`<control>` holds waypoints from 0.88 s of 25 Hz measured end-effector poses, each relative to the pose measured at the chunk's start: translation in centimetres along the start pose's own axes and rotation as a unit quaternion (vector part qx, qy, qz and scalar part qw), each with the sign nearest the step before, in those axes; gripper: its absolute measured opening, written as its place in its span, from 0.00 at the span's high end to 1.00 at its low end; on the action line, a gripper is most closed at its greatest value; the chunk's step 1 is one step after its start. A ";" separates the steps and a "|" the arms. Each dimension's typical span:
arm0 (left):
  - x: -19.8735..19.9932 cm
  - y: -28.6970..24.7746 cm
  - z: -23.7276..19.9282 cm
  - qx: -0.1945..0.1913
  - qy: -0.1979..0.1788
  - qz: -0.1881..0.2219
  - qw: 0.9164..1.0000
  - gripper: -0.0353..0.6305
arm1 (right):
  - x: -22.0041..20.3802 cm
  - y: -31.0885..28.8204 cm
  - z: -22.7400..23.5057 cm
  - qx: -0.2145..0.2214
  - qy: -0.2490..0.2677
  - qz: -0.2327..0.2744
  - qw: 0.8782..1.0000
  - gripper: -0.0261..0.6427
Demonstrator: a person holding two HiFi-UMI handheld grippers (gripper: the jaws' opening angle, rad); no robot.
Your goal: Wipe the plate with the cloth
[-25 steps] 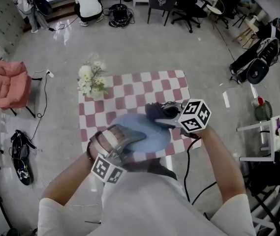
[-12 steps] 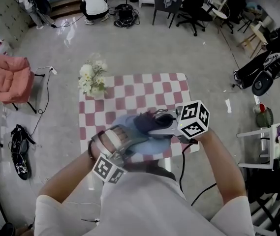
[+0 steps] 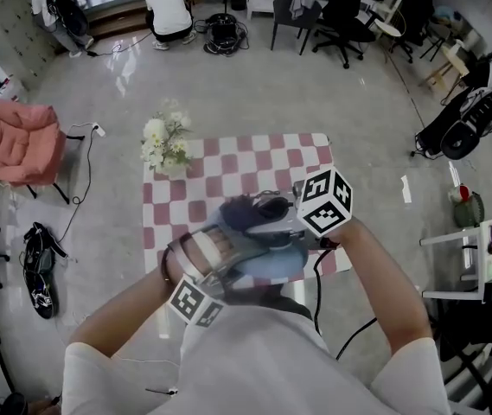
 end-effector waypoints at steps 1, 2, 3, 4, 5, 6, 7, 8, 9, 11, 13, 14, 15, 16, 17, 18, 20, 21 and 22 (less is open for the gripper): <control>0.1 0.1 0.0 0.001 -0.003 -0.001 1.000 0.89 | 0.2 0.0 0.2 0.001 -0.009 0.005 1.000 0.78; 0.2 0.1 0.1 0.002 -0.006 -0.001 1.000 0.89 | 0.3 0.0 0.4 0.001 -0.019 0.010 1.000 0.78; 0.4 0.1 0.2 0.002 -0.009 0.000 1.000 0.89 | 0.5 0.0 0.7 0.000 -0.029 0.015 0.999 0.78; 0.6 0.0 0.3 0.002 -0.012 0.001 1.000 0.89 | 0.6 -0.1 0.9 -0.002 -0.035 0.018 0.999 0.78; 0.8 0.0 0.3 0.001 -0.013 0.002 1.000 0.89 | 0.7 -0.3 1.1 -0.003 -0.038 0.018 0.999 0.78; 0.9 -0.2 0.4 0.000 -0.014 0.002 1.000 0.89 | 0.9 -0.5 1.2 -0.003 -0.039 0.018 0.999 0.78; 1.0 -0.3 0.4 -0.001 -0.016 0.002 1.000 0.89 | 1.0 -0.8 1.4 -0.004 -0.038 0.015 0.999 0.78; 1.1 -0.4 0.5 -0.002 -0.018 0.003 1.000 0.89 | 1.1 -1.0 1.5 -0.005 -0.036 0.011 0.999 0.78; 1.1 -0.5 0.6 -0.003 -0.021 0.003 1.000 0.89 | 1.3 -1.2 1.8 -0.008 -0.033 0.006 0.999 0.78; 1.3 -0.6 0.8 -0.006 -0.028 0.005 1.000 0.89 | 1.4 -1.7 2.7 -0.017 -0.031 -0.002 0.999 0.78; 1.5 -0.5 0.9 -0.006 -0.034 0.005 0.999 0.89 | 1.3 -1.9 3.8 -0.027 -0.040 -0.004 0.999 0.78; 1.6 -0.5 0.8 -0.004 -0.035 0.004 0.999 0.89 | 1.2 -1.9 4.4 -0.033 -0.047 -0.004 0.998 0.78; 1.7 -0.5 0.6 -0.002 -0.035 0.003 0.999 0.89 | 1.2 -1.7 5.0 -0.040 -0.054 -0.004 0.998 0.78; 1.8 -0.5 0.3 0.000 -0.036 0.002 0.999 0.89 | 1.0 -1.5 5.6 -0.048 -0.061 -0.005 0.997 0.78; 1.9 -0.5 0.1 0.002 -0.036 0.001 0.999 0.89 | 0.9 -1.3 6.1 -0.054 -0.068 -0.006 0.996 0.78; 1.9 -0.5 -0.1 0.004 -0.038 -0.001 0.999 0.89 | 0.7 -1.0 6.6 -0.059 -0.074 -0.007 0.995 0.78; 1.9 -0.5 -0.3 0.007 -0.040 -0.005 0.999 0.89 | 0.1 -0.4 7.6 -0.069 -0.086 -0.008 0.994 0.78; 1.8 -0.6 -0.2 0.008 -0.040 -0.008 0.999 0.89 | -0.4 -0.1 8.1 -0.074 -0.091 -0.008 0.993 0.78; 1.7 -0.6 -0.2 0.010 -0.039 -0.010 0.999 0.89 | -0.8 0.2 8.5 -0.079 -0.097 -0.008 0.992 0.78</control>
Point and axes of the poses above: the fingertips, and each gripper's own axes: y backward along the fingers, z to its right, x out of its top, the point moved 2 cm from there along y, backward along the fingers, and after that the axes turned 4 degrees about -z, right-handed, at the moved point
